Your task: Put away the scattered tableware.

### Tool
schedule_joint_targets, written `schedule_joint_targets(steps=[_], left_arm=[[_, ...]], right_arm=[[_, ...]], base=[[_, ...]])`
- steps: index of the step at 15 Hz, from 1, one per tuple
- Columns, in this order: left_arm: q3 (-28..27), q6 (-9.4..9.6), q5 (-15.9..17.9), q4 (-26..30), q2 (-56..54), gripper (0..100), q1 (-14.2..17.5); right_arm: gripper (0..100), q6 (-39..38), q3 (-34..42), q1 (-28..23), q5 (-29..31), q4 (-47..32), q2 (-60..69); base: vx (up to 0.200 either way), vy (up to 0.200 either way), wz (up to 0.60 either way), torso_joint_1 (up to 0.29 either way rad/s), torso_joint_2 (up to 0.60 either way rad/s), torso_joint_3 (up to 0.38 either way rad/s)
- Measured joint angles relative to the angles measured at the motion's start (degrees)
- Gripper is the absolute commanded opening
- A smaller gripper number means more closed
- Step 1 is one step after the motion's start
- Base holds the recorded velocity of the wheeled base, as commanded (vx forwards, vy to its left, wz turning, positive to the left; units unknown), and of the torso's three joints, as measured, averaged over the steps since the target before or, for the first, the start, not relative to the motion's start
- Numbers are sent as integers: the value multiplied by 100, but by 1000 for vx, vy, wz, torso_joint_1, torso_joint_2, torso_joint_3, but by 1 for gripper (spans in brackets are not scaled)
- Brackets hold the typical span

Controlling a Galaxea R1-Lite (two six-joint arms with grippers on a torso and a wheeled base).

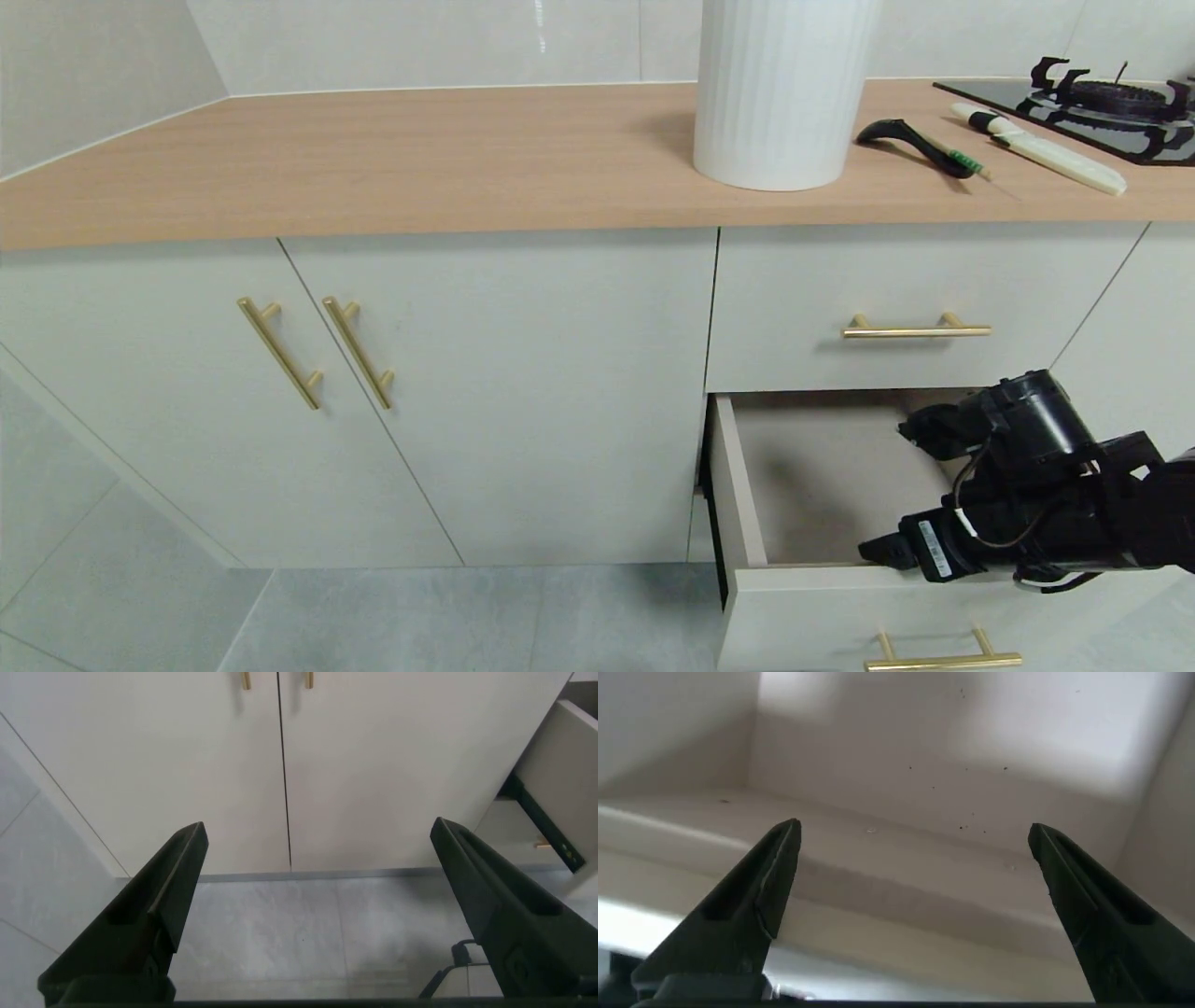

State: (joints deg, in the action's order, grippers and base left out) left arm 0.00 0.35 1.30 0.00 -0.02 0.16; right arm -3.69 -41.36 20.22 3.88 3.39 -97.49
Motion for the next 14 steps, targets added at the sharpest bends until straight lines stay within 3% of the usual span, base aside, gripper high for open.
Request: schedule_joint_targets(steps=[6,14], left_arm=[[0,-2,2,0,0,100,0],[0,0,0,0,0,100,0]], right_arm=[[100,948,27,24,-238,-1666,573],[100,1273,11,692,-150,-3127,673]], base=[[0,0,0,0,0,0],[0,0,0,0,0,0]])
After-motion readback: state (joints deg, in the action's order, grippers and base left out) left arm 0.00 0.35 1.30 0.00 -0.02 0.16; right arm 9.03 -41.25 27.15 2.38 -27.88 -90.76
